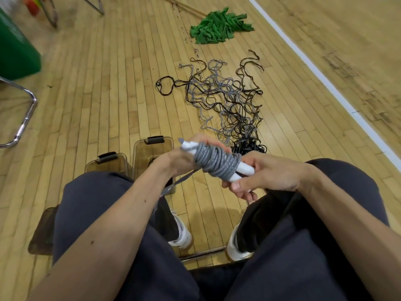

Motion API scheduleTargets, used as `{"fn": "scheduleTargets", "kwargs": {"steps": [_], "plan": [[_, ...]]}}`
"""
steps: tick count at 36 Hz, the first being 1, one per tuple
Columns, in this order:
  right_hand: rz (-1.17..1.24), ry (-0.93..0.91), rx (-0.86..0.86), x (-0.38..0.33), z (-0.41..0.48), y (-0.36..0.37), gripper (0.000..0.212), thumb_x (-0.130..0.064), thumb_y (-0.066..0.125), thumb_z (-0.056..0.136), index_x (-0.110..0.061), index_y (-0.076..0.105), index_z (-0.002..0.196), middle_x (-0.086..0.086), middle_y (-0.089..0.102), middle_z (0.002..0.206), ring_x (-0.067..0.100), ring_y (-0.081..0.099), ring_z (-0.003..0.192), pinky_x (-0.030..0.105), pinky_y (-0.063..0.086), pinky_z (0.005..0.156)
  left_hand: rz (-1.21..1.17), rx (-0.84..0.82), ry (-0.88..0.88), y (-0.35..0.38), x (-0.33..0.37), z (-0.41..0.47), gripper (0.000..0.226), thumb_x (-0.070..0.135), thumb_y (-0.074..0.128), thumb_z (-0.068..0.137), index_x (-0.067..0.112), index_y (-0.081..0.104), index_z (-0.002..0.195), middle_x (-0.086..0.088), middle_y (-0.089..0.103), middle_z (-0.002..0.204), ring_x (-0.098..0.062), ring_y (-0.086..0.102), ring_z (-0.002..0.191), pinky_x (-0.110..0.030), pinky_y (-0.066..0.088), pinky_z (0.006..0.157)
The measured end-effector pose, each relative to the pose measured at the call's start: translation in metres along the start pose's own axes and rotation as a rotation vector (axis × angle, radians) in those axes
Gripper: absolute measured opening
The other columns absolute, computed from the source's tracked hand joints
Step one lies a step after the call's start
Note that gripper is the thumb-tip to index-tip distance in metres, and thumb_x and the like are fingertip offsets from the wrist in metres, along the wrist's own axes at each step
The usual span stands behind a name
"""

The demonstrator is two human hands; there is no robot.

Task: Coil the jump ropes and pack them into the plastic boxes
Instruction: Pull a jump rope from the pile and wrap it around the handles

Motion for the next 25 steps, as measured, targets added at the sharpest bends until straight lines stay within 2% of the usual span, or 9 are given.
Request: {"fn": "scheduleTargets", "kwargs": {"steps": [2, 5, 7, 10, 14, 19, 23, 25], "plan": [[0.032, -0.031, 0.091, -0.004, -0.001, -0.006, 0.012, -0.010, 0.067, 0.089, -0.001, 0.065, 0.097, 0.005, 0.064, 0.074, 0.015, 0.060, 0.061, 0.024, 0.051, 0.056, 0.035, 0.024, -0.047, 0.000, -0.006, -0.001, 0.028, -0.003, 0.045, 0.101, 0.013, 0.054, 0.079, 0.001, 0.055, 0.070, 0.000, 0.049, 0.052, -0.012, 0.041, 0.049], [0.071, -0.050, 0.229, -0.007, -0.002, -0.017, 0.013, -0.015, 0.071, 0.090, -0.004, 0.065, 0.095, 0.004, 0.064, 0.073, 0.014, 0.060, 0.061, 0.023, 0.050, 0.056, -0.052, 0.051, -0.033, 0.005, -0.004, 0.003, 0.019, 0.006, 0.050, 0.102, 0.011, 0.060, 0.086, 0.005, 0.060, 0.062, -0.007, 0.048, 0.049, -0.018, 0.038, 0.044], [0.073, -0.024, 0.303, -0.006, -0.002, -0.022, 0.010, -0.014, 0.067, 0.090, -0.005, 0.064, 0.091, 0.004, 0.063, 0.072, 0.013, 0.059, 0.060, 0.022, 0.049, 0.055, -0.048, 0.083, -0.043, 0.005, -0.004, 0.005, 0.019, 0.013, 0.051, 0.103, 0.008, 0.063, 0.089, 0.000, 0.058, 0.064, -0.010, 0.045, 0.049, -0.019, 0.034, 0.044], [0.043, 0.048, 0.358, 0.001, -0.001, -0.026, 0.007, -0.009, 0.064, 0.096, -0.005, 0.063, 0.090, 0.005, 0.064, 0.074, 0.014, 0.059, 0.061, 0.022, 0.050, 0.055, -0.003, 0.118, -0.054, 0.003, -0.006, 0.007, 0.019, 0.012, 0.049, 0.103, 0.005, 0.065, 0.098, -0.002, 0.055, 0.066, -0.011, 0.043, 0.050, -0.022, 0.035, 0.047], [0.030, 0.107, 0.425, 0.007, -0.001, -0.032, 0.009, -0.009, 0.064, 0.096, -0.005, 0.064, 0.088, 0.005, 0.066, 0.075, 0.014, 0.060, 0.062, 0.021, 0.051, 0.055, 0.041, 0.138, -0.076, 0.003, -0.007, 0.008, 0.023, 0.006, 0.043, 0.104, 0.013, 0.062, 0.092, -0.002, 0.054, 0.065, -0.011, 0.042, 0.049, -0.022, 0.033, 0.046], [0.027, 0.122, 0.550, 0.009, -0.001, -0.040, 0.011, -0.007, 0.064, 0.097, -0.004, 0.063, 0.087, 0.002, 0.065, 0.068, 0.012, 0.060, 0.056, 0.018, 0.050, 0.051, 0.089, 0.108, -0.073, 0.006, -0.009, 0.010, 0.026, 0.021, 0.045, 0.106, 0.017, 0.061, 0.086, -0.003, 0.057, 0.072, -0.010, 0.048, 0.049, -0.025, 0.036, 0.046], [-0.133, 0.196, 0.704, 0.013, -0.006, -0.054, 0.012, -0.010, 0.066, 0.096, -0.006, 0.064, 0.085, -0.003, 0.065, 0.060, 0.004, 0.058, 0.047, 0.015, 0.046, 0.046, 0.200, 0.057, -0.089, 0.008, -0.015, 0.010, 0.019, 0.024, 0.047, 0.106, 0.019, 0.062, 0.116, -0.001, 0.057, 0.077, -0.014, 0.047, 0.055, -0.024, 0.040, 0.049], [-0.186, 0.235, 0.767, 0.017, -0.008, -0.061, 0.012, -0.011, 0.066, 0.096, -0.005, 0.065, 0.086, 0.004, 0.066, 0.067, 0.004, 0.058, 0.046, 0.015, 0.046, 0.046, 0.294, 0.062, -0.091, 0.006, -0.019, 0.010, 0.022, 0.028, 0.048, 0.106, 0.017, 0.065, 0.115, 0.003, 0.057, 0.072, -0.013, 0.044, 0.055, -0.024, 0.039, 0.052]]}}
Point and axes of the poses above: each hand's wrist, its own z-axis towards the middle knuckle, its own y-axis out of the palm, x = y × z, the point moved 7 cm from there along z, towards the middle knuckle
